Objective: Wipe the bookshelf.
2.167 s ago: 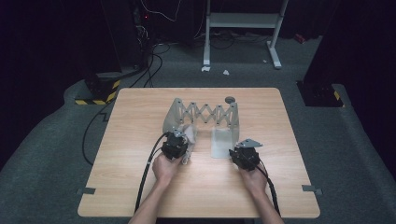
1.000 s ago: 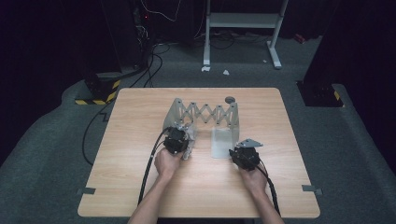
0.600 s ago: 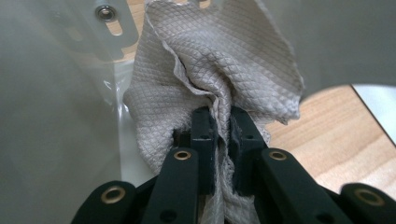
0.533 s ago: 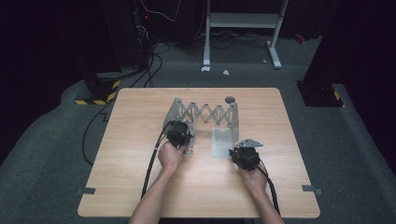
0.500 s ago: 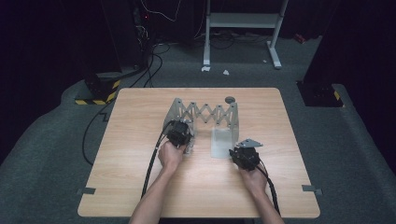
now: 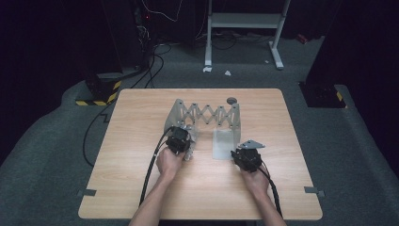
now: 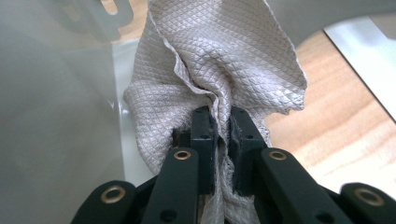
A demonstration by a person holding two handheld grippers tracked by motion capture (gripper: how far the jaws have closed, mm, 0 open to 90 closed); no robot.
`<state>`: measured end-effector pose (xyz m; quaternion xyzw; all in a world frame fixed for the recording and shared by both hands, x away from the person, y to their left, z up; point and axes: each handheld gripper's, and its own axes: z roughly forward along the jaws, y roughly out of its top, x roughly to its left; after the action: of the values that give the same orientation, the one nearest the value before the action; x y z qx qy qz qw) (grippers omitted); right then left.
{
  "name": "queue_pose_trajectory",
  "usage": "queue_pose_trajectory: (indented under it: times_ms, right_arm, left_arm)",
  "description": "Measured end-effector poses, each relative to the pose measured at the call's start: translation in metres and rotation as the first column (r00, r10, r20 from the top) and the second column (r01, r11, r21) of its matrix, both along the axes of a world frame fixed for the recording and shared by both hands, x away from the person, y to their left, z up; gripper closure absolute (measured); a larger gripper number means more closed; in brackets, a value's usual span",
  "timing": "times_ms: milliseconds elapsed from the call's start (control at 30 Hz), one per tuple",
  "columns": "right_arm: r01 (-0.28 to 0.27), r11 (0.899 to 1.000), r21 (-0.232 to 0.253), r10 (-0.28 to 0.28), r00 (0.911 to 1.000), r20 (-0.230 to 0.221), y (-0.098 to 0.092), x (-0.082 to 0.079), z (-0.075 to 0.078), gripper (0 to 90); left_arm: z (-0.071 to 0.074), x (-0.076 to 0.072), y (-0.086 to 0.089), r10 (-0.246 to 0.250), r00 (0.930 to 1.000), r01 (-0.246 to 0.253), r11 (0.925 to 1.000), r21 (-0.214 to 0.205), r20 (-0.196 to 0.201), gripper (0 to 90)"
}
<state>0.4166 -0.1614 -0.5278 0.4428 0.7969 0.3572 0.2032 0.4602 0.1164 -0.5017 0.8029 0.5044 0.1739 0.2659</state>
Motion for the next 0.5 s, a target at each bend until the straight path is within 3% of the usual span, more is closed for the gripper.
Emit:
queue_pose_trajectory:
  times_ms: [500]
  right_arm:
    - [-0.001,1.000,-0.001,0.001,1.0000,0.001,0.000,0.000,0.000,74.1]
  left_arm:
    - [0.002,0.032,-0.007,0.044,0.9989,-0.044,0.9983,-0.037,-0.017,81.7]
